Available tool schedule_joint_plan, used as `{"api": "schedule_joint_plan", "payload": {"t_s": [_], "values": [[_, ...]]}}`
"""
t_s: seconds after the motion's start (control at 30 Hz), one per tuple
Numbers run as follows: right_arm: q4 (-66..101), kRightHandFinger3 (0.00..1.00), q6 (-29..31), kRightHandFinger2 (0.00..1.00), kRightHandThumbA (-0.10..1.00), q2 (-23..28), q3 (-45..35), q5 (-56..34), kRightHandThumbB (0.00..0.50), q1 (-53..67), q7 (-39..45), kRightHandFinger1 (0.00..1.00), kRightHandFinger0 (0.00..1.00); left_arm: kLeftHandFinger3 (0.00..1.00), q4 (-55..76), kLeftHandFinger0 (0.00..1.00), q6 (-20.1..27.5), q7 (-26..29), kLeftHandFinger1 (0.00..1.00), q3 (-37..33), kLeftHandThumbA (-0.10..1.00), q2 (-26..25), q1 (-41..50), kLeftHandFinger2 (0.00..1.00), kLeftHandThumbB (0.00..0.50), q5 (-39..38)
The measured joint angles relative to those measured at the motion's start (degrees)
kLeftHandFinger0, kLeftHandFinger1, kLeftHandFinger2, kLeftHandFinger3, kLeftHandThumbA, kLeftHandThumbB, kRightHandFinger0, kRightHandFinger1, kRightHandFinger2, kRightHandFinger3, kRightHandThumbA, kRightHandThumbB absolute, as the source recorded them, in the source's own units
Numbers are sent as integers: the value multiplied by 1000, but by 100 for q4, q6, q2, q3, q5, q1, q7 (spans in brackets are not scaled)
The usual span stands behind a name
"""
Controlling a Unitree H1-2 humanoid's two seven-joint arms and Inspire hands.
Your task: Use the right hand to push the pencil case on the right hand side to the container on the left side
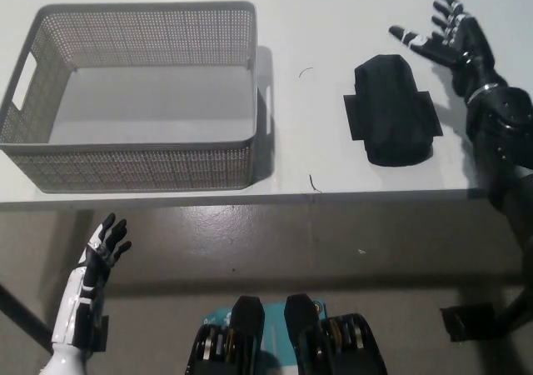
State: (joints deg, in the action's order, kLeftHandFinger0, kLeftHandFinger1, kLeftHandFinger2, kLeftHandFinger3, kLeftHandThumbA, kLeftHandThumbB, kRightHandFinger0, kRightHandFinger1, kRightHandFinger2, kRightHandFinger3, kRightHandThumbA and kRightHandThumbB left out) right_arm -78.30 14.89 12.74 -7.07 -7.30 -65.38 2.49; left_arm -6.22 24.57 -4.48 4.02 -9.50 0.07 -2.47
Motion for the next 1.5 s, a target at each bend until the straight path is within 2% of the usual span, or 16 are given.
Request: {"api": "schedule_joint_plan", "payload": {"t_s": [0.13, 0.2, 0.27, 0.47, 0.6, 0.7, 0.77, 0.87, 0.9, 1.1, 1.17, 1.23, 1.43, 1.5], "values": [[-190, 1000, 1, 1000, 1000, -39, -14, 3, 186, 6, -67, 1000, 1000, 1000, 0, 1000, 0, 1, 1000, 4, 1000, 0, 0, 1000, 96, 3], [-258, 1000, 1, 1000, 1000, -41, -13, 8, 219, 19, -102, 1000, 1000, 1000, 0, 1000, 1, 1, 1000, 8, 1000, 0, -1, 1000, 106, 1], [-282, 1000, 2, 1000, 1000, -42, -18, 7, 230, 45, -128, 1000, 1000, 1000, 0, 1000, 1, 0, 1000, 8, 1000, -1, -1, 1000, 98, -1], [-339, 1000, 2, 1000, 1000, -84, -115, -26, 212, 261, -157, 1000, 1000, 1000, 0, 1000, 1, 1, 1000, 28, 1000, -1, -8, 1000, 103, -2], [-365, 1000, 9, 1000, 1000, -146, -142, -44, 221, 420, -161, 1000, 1000, 1000, 0, 1000, 1, 1, 1000, 37, 1000, -2, -21, 1000, 123, 0], [-363, 1000, 44, 1000, 1000, -209, -142, -48, 211, 426, -164, 1000, 1000, 1000, 5, 1000, -4, 1, 1000, 38, 1000, -2, -38, 1000, 105, -2], [-363, 1000, 70, 1000, 1000, -259, -142, -49, 190, 426, -167, 1000, 1000, 1000, 5, 1000, -2, 1, 1000, 39, 1000, -2, -50, 1000, 125, -2], [-361, 1000, 107, 1000, 1000, -351, -149, -62, 202, 426, -176, 1000, 1000, 1000, 3, 1000, 0, 2, 1000, 44, 1000, -2, -79, 1000, 123, 0], [-359, 1000, 135, 1000, 1000, -418, -167, -79, 221, 425, -176, 1000, 1000, 1000, 3, 1000, 0, 2, 1000, 46, 1000, -3, -90, 1000, 116, 0], [-358, 1000, 222, 1000, 1000, -790, -184, -113, 233, 377, -205, 1000, 1000, 1000, 3, 1000, 0, 2, 1000, 54, 1000, -2, -109, 1000, 99, 0], [-358, 1000, 228, 1000, 1000, -923, -183, -112, 221, 350, -213, 1000, 1000, 1000, 3, 1000, 0, 1, 1000, 57, 1000, -2, -113, 1000, 119, -4], [-358, 1000, 230, 1000, 1000, -1011, -183, -113, 202, 331, -216, 1000, 1000, 1000, 3, 1000, 1, 2, 1000, 58, 1000, -2, -119, 1000, 106, -4], [-358, 1000, 231, 1000, 1000, -1438, -273, -152, 203, 204, -221, 1000, 1000, 1000, 5, 1000, 0, 2, 1000, 77, 1000, -3, -126, 1000, 92, -2], [-357, 1000, 231, 1000, 1000, -1547, -312, -167, 195, 146, -223, 1000, 1000, 1000, 2, 1000, 1, 2, 1000, 79, 1000, -3, -139, 1000, 109, 3]]}}
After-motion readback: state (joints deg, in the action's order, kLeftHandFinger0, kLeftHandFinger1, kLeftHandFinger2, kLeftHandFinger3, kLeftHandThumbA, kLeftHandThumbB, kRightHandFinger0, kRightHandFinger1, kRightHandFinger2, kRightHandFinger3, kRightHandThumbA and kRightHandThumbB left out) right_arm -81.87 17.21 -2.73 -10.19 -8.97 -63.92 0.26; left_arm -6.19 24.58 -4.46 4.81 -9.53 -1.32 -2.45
